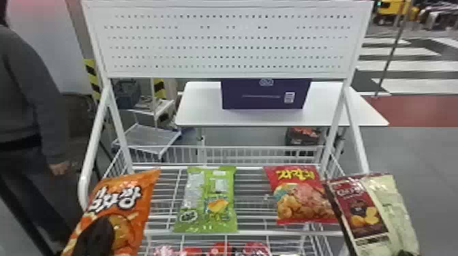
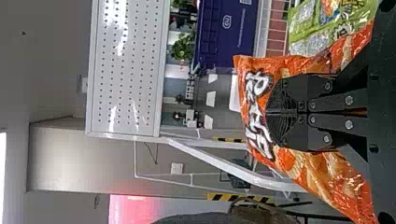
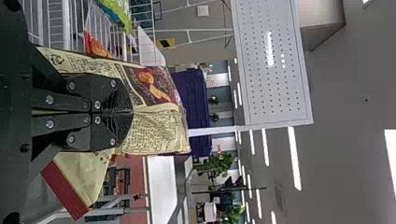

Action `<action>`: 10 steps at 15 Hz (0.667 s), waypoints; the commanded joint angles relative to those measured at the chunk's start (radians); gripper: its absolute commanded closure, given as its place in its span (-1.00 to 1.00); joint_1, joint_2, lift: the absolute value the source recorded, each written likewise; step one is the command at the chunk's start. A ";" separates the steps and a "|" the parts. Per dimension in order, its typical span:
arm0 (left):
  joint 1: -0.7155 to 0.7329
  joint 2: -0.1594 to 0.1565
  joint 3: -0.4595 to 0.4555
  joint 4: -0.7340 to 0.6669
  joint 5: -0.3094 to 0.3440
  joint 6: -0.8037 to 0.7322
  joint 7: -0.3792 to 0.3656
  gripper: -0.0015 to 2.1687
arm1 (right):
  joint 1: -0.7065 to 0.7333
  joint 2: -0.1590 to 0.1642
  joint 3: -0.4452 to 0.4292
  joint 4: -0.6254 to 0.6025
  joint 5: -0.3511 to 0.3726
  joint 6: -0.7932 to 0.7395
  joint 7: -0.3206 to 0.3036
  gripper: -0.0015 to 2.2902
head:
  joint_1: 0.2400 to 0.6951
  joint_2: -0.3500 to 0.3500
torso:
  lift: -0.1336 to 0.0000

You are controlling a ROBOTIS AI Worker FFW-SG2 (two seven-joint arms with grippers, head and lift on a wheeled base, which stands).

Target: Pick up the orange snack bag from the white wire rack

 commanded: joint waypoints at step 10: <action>-0.001 0.002 0.002 -0.002 0.001 0.001 -0.005 0.98 | -0.003 0.001 0.003 0.001 0.000 -0.003 0.000 0.97 | 0.14 0.00 | 1.00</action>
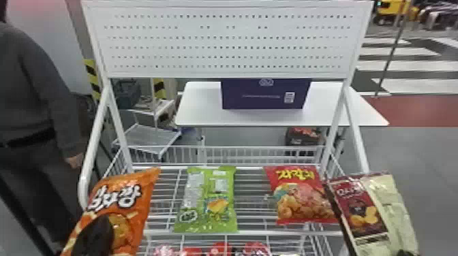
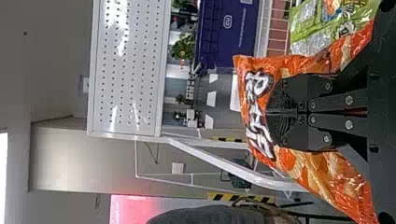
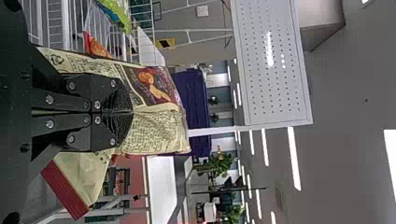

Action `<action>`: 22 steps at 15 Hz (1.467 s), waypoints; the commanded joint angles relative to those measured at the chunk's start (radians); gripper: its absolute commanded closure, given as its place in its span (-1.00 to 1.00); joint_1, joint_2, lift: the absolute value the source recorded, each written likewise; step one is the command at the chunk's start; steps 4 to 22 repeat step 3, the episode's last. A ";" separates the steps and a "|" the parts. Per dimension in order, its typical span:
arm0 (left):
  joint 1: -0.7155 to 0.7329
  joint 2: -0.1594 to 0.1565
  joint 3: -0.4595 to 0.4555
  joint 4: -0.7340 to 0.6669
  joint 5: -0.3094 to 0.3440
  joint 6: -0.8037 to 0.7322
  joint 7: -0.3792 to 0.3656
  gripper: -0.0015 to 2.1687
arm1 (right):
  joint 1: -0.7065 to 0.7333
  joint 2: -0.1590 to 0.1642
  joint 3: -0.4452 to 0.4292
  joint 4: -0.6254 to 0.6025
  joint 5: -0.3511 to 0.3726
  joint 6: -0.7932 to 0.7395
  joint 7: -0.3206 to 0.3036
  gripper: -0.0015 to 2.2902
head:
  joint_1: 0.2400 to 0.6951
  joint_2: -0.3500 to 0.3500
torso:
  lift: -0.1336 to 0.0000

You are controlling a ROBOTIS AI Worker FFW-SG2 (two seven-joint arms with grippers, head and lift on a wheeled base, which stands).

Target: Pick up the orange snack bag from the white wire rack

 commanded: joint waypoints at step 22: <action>0.000 0.001 0.000 -0.001 0.003 0.000 -0.002 0.98 | 0.002 0.000 0.002 0.000 0.000 -0.001 0.000 0.97 | 0.14 0.00 | 1.00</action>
